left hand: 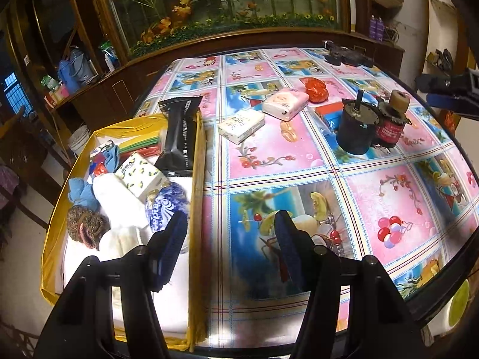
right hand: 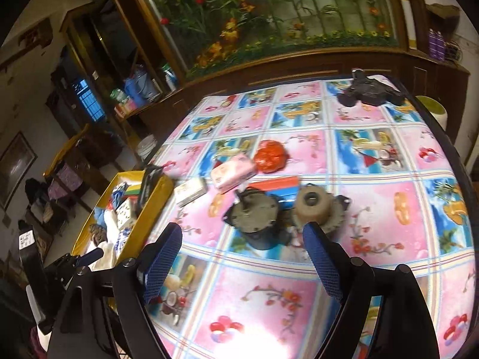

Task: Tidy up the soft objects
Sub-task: 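Move both tools back over the remaining items on the table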

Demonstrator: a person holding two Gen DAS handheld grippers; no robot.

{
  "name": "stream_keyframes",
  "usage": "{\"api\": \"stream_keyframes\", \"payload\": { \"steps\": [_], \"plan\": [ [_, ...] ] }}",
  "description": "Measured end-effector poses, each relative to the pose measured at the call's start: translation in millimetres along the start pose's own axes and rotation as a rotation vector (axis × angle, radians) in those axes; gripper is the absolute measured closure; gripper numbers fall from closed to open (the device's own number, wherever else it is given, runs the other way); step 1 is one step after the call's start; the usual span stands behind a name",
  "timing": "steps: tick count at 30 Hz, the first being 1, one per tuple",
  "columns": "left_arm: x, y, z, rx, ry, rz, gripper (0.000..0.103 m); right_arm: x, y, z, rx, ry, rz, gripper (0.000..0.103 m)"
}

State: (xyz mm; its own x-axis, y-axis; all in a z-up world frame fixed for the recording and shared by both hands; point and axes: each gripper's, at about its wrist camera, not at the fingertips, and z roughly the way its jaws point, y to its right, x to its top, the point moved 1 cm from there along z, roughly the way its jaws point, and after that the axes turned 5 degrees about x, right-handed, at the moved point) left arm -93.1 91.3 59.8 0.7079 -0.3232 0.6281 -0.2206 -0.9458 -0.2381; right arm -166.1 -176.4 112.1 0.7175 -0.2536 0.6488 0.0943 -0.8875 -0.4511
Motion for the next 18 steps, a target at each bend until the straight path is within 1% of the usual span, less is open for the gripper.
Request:
{"api": "stream_keyframes", "payload": {
  "steps": [4,6,7,11,18],
  "plan": [
    [6.7,7.8,7.6,0.021,-0.018,0.024,0.041,6.2,22.6,-5.0,-0.003,0.005,0.032,0.019],
    [9.9,11.0,11.5,0.034,-0.023,0.035,0.036,10.2,33.1,-6.5,-0.008,0.012,0.050,0.019],
    [11.4,12.4,13.4,0.040,-0.025,0.039,0.036,12.7,37.9,-5.9,-0.009,0.014,0.055,0.019],
    [17.8,17.9,23.2,0.067,-0.034,0.064,0.036,20.4,53.8,-5.6,-0.016,0.026,0.085,0.018],
    [29.3,29.0,46.8,0.083,-0.068,0.099,0.036,42.8,77.5,18.5,-0.025,0.020,0.120,0.018]
  ]
}}
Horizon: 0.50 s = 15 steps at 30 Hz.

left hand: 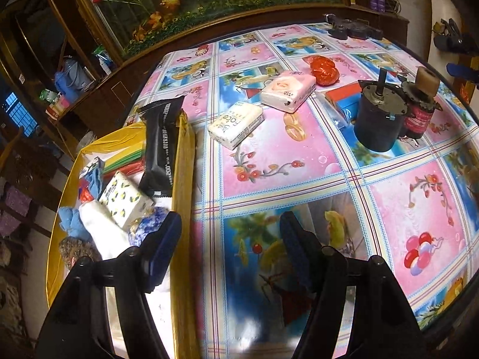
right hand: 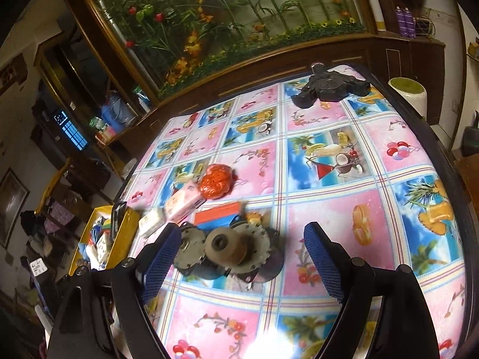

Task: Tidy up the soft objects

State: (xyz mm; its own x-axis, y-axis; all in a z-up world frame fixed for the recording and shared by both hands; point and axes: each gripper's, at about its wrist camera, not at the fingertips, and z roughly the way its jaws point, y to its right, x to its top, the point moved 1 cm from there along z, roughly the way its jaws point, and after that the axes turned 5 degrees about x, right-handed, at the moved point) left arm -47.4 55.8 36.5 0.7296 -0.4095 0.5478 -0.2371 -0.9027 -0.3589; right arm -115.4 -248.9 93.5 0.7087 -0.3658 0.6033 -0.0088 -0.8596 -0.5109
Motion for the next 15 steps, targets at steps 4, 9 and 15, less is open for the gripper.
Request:
{"api": "stream_keyframes", "payload": {
  "steps": [4,9,15],
  "plan": [
    [8.5,6.3,9.7,0.001,-0.011,0.016,0.036,14.7,6.9,19.6,-0.012,-0.022,0.006,0.018],
    [20.5,3.2,18.8,-0.047,-0.018,0.008,0.036,36.9,17.2,47.3,-0.030,-0.042,0.032,0.018],
    [58.0,-16.7,30.9,-0.134,-0.001,-0.053,0.036,55.7,41.3,74.6,-0.010,-0.009,0.101,0.018]
  ]
}}
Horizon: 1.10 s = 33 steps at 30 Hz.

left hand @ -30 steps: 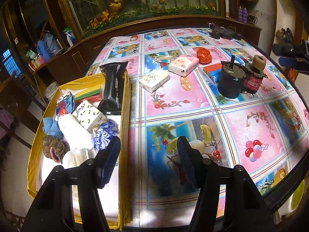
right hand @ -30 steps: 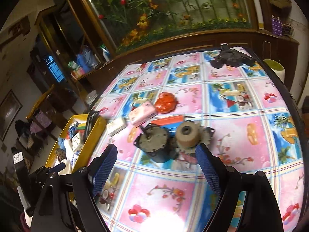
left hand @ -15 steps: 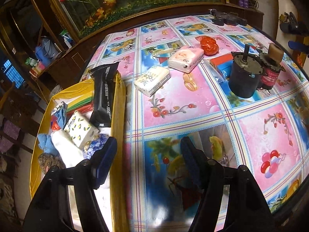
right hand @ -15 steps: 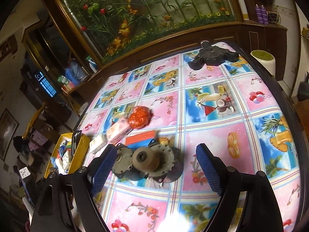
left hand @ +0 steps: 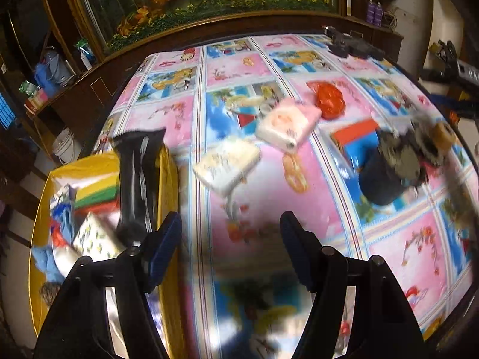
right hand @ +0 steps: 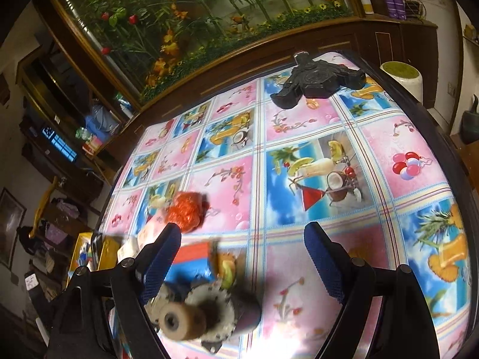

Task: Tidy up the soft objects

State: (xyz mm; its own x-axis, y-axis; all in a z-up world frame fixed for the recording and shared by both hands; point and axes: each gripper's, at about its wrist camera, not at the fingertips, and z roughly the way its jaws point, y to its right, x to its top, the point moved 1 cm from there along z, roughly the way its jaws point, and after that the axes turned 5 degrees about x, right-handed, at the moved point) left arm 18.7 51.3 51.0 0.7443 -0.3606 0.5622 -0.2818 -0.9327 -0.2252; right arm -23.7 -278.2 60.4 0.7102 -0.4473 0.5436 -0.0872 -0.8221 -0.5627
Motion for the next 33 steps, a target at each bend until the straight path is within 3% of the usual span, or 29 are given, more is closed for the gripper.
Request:
{"api": "stream_keyframes", "payload": {
  "steps": [5,10,13,23,28,33],
  "plan": [
    [32.8,8.5,17.7,-0.049,0.008,0.060,0.036,-7.4,28.0,14.0,0.041,0.041,0.027,0.018],
    [66.2,32.6,46.4,-0.184,0.019,0.136,0.036,-13.7,51.9,28.3,0.034,0.023,0.077,0.017],
    [79.9,48.3,71.1,-0.247,-0.040,0.147,0.036,-14.6,52.9,31.5,0.045,0.016,0.085,0.016],
    [85.0,72.9,99.0,-0.252,-0.055,0.186,0.026,-10.1,61.1,16.7,0.035,0.072,0.102,0.012],
    [82.9,69.5,93.7,-0.262,-0.048,0.149,0.037,-10.7,69.0,27.4,0.009,0.048,0.119,0.011],
    [77.5,53.4,72.0,-0.276,-0.009,0.070,0.039,-11.7,60.2,35.9,-0.001,0.014,0.089,0.011]
  ]
}}
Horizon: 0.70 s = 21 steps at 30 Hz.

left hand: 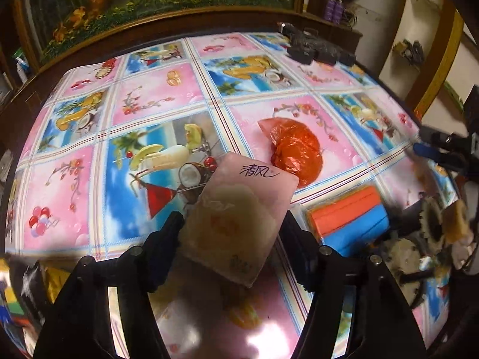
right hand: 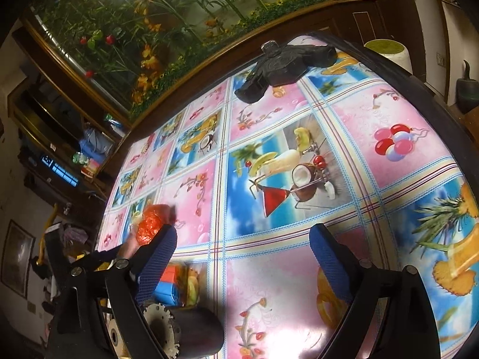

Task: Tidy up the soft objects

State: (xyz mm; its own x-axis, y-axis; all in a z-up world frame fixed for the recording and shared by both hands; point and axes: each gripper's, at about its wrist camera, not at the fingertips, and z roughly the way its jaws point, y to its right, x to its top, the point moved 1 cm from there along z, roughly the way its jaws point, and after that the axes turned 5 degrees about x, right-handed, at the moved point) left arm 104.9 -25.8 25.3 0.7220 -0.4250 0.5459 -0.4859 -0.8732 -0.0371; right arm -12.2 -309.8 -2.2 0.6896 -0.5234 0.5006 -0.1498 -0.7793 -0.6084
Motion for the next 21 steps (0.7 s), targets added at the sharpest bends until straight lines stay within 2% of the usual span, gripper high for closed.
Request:
{"api": "stream_keyframes", "payload": {
  "steps": [4,9,12,16,21],
  "plan": [
    [-18.0,-6.4,-41.4,-0.029,0.061,-0.054,0.039,-2.6,-6.2,5.7,-0.013,-0.011,-0.023,0.011],
    [-60.5,-20.9,-87.9,-0.086,0.109,-0.139,0.039,-12.1,-19.3,16.2,-0.047,-0.031,-0.076,0.011],
    [-92.2,-35.5,-112.1,-0.127,0.121,-0.199,0.039,-13.3,-38.4,13.9,-0.122,-0.027,-0.132,0.012],
    [-126.4,-56.1,-136.3,-0.117,0.148,-0.236,0.039,-19.7,-89.1,-8.4,-0.058,0.007,-0.193,0.012],
    [-159.6,-84.7,-150.2,-0.124,0.170,-0.310,0.038,-34.1,-161.4,-8.6,0.033,-0.050,-0.266,0.011]
  ]
}}
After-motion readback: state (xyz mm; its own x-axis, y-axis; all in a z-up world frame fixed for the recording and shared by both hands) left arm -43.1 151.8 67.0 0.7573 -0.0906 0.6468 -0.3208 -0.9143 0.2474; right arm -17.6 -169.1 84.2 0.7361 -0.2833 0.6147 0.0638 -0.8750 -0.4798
